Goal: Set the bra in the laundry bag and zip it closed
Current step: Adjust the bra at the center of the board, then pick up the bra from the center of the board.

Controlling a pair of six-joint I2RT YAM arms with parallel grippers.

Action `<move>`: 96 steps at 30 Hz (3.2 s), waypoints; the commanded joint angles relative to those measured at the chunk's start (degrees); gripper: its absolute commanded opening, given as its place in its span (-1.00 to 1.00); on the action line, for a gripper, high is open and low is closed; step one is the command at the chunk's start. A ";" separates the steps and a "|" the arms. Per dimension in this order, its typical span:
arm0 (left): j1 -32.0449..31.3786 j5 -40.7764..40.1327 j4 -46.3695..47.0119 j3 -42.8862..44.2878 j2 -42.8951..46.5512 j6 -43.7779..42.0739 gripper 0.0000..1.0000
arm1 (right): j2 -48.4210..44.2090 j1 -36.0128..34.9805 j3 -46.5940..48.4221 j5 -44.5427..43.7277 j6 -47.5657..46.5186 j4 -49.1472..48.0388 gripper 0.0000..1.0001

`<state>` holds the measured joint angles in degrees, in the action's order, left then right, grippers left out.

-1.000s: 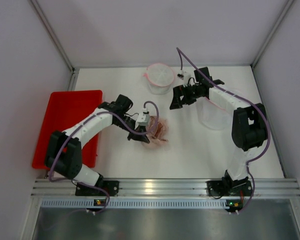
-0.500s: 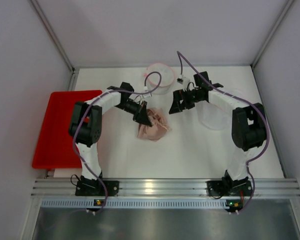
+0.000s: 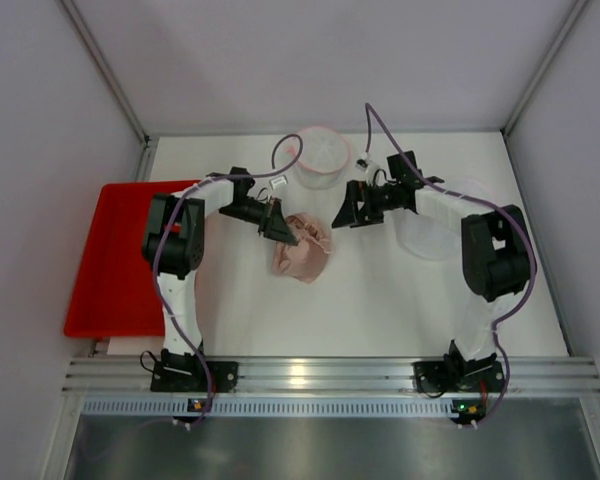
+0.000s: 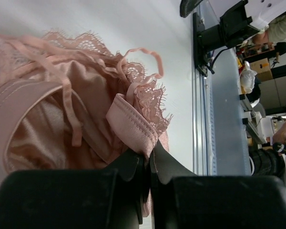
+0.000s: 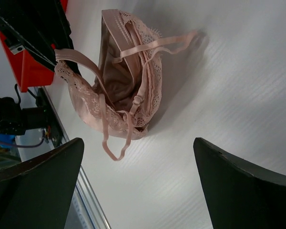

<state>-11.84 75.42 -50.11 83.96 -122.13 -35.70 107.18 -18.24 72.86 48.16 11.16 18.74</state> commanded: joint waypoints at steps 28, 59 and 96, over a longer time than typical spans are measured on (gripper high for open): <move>7.44 4.48 -0.87 13.07 -15.95 8.98 -1.00 | 14.54 -8.03 2.01 -0.17 16.70 -33.67 0.99; 8.67 -16.96 -0.69 2.70 19.64 -3.31 0.96 | 1.04 -9.27 -8.61 5.27 8.45 -37.20 -1.00; -10.40 -9.67 -0.78 -13.04 31.86 1.67 -1.00 | -21.74 -13.67 -11.69 6.24 -7.73 -16.03 -0.69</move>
<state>-21.80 62.37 -50.09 70.87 -92.88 -39.20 89.25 -32.36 60.36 55.42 6.48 2.72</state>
